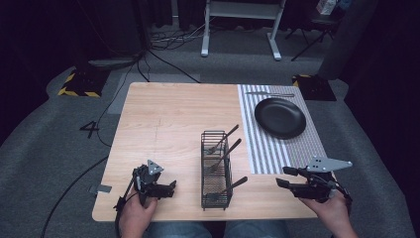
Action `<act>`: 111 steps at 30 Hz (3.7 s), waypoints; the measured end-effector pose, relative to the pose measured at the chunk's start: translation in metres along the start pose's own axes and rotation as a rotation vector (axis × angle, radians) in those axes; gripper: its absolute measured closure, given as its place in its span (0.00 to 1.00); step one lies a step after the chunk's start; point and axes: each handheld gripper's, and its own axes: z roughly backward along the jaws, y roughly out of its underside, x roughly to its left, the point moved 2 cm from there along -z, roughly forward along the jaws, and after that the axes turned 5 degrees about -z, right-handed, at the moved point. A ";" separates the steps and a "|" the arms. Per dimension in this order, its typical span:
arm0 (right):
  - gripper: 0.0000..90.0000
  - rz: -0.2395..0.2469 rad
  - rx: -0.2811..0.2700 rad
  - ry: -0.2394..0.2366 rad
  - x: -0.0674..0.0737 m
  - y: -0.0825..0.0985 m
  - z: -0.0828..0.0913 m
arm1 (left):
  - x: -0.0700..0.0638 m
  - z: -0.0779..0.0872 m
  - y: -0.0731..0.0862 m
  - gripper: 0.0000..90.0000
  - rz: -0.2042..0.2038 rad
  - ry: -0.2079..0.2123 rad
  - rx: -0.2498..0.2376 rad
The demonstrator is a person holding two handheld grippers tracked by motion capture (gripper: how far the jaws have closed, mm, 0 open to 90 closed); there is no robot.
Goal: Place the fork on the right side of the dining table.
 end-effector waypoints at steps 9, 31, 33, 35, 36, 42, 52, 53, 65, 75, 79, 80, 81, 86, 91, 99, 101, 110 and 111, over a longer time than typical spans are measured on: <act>0.52 0.036 0.001 -0.044 0.014 -0.020 -0.003 | 0.000 0.000 0.000 0.00 -0.001 -0.001 -0.001; 0.52 0.100 0.000 -0.147 0.051 -0.051 -0.024 | 0.000 0.000 0.000 0.00 -0.001 -0.001 -0.001; 0.52 0.106 0.000 -0.163 0.055 -0.053 -0.025 | 0.000 0.000 0.000 0.00 -0.001 0.000 -0.001; 0.52 0.109 0.000 -0.169 0.057 -0.053 -0.026 | 0.000 0.000 0.000 0.00 -0.001 0.000 -0.001; 0.52 0.114 0.001 -0.175 0.059 -0.054 -0.026 | 0.000 0.000 0.000 0.00 -0.001 0.000 -0.001; 0.52 0.128 0.005 -0.202 0.068 -0.057 -0.028 | 0.000 0.000 0.000 0.00 0.000 0.000 -0.001; 0.65 0.142 0.033 -0.252 0.080 -0.060 -0.036 | 0.000 0.000 0.000 0.00 -0.001 0.000 -0.001; 0.68 0.140 0.040 -0.259 0.080 -0.061 -0.037 | 0.000 0.000 0.000 0.00 -0.001 0.000 -0.001; 0.87 0.100 0.071 -0.289 0.083 -0.066 -0.042 | 0.000 0.000 0.000 0.00 0.000 0.000 -0.001; 0.89 0.114 0.042 -0.269 0.088 -0.072 -0.038 | 0.000 0.000 0.000 0.00 0.000 0.000 -0.001; 0.96 0.114 0.033 -0.265 0.088 -0.073 -0.038 | 0.000 0.000 0.000 0.00 0.000 0.000 -0.001; 0.96 0.113 0.023 -0.278 0.088 -0.074 -0.037 | 0.000 0.000 0.000 0.00 -0.001 -0.001 -0.001; 0.96 0.113 0.018 -0.271 0.088 -0.074 -0.037 | 0.000 0.000 0.000 0.00 0.000 0.000 -0.001; 0.96 0.112 0.007 -0.272 0.089 -0.077 -0.036 | 0.000 0.000 0.000 0.00 0.000 0.000 -0.001; 0.96 0.116 -0.016 -0.267 0.089 -0.081 -0.031 | 0.000 0.000 0.000 0.00 -0.001 -0.001 -0.001; 0.96 0.100 -0.081 -0.268 0.084 -0.089 -0.014 | 0.000 0.000 0.000 0.00 -0.001 0.000 -0.001; 0.96 0.096 -0.087 -0.269 0.083 -0.090 -0.013 | 0.000 0.000 0.000 0.00 -0.001 0.000 -0.001; 0.96 0.069 -0.140 -0.280 0.075 -0.093 0.002 | 0.000 0.000 0.000 0.00 -0.001 0.000 -0.001; 0.96 0.066 -0.146 -0.280 0.074 -0.094 0.004 | 0.000 0.000 0.000 0.00 -0.001 0.000 -0.001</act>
